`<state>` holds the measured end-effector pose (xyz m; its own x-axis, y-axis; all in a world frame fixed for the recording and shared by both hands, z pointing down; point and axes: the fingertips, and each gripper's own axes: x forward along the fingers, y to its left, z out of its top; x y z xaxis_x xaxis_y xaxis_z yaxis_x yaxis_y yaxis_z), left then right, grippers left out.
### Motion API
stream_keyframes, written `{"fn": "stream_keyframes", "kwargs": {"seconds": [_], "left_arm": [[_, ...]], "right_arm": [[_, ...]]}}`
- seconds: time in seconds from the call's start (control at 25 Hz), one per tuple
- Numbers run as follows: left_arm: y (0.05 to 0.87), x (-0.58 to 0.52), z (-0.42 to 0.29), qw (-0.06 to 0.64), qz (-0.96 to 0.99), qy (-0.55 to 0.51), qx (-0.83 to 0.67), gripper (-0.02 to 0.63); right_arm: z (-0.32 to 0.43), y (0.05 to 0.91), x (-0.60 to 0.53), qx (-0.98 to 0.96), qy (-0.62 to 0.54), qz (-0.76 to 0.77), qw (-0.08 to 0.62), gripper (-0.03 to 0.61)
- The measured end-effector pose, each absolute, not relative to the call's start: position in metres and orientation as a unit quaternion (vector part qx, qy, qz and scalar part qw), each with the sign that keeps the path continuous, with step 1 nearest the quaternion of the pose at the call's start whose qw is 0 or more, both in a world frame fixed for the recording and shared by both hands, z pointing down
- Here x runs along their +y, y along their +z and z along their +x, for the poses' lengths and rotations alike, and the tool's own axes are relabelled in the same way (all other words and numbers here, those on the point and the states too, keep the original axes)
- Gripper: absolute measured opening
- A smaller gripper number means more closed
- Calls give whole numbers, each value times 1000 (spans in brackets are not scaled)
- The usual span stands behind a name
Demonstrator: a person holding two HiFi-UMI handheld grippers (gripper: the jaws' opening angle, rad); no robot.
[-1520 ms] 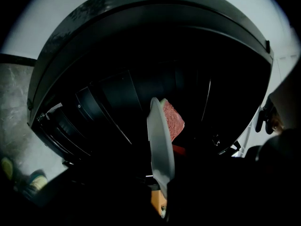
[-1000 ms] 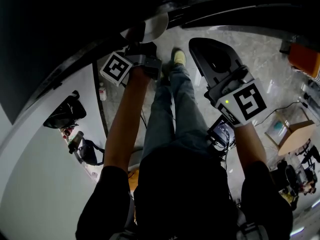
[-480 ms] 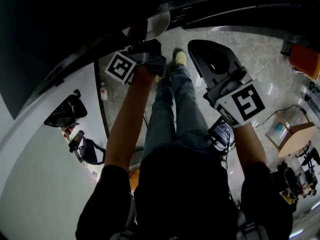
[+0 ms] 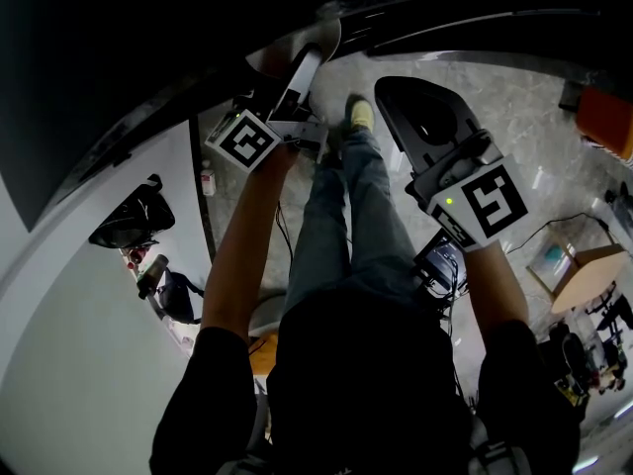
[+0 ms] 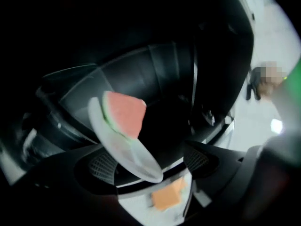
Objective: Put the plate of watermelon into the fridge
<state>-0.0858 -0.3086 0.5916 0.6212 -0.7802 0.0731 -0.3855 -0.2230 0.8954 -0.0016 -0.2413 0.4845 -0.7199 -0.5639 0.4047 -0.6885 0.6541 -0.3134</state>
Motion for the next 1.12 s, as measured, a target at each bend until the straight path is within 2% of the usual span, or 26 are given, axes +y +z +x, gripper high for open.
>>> {"fn": "stream_keyframes", "kwargs": {"seconds": [0.16, 1.12], "left_arm": [[596, -299, -72, 445, 813, -113, -357, 456], [636, -283, -72, 357, 860, 126, -341, 453]], "right_arm": [[-2, 484, -241, -901, 223, 345, 139, 14], [3, 487, -244, -896, 221, 358, 141, 14]]}}
